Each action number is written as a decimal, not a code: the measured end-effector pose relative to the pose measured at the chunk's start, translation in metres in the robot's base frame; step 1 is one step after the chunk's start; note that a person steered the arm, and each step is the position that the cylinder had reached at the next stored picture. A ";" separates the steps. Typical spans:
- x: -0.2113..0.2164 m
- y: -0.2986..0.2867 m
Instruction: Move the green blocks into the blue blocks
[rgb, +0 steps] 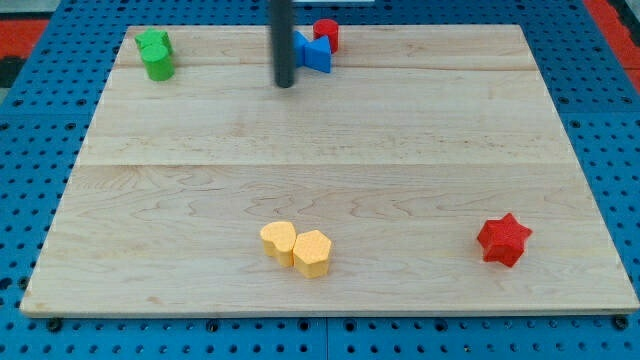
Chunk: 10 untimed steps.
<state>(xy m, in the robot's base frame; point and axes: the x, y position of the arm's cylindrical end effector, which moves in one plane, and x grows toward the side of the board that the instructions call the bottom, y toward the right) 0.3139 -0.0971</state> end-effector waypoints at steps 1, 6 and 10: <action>0.001 -0.133; -0.016 -0.008; 0.007 -0.141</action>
<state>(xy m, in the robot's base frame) 0.3211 -0.2380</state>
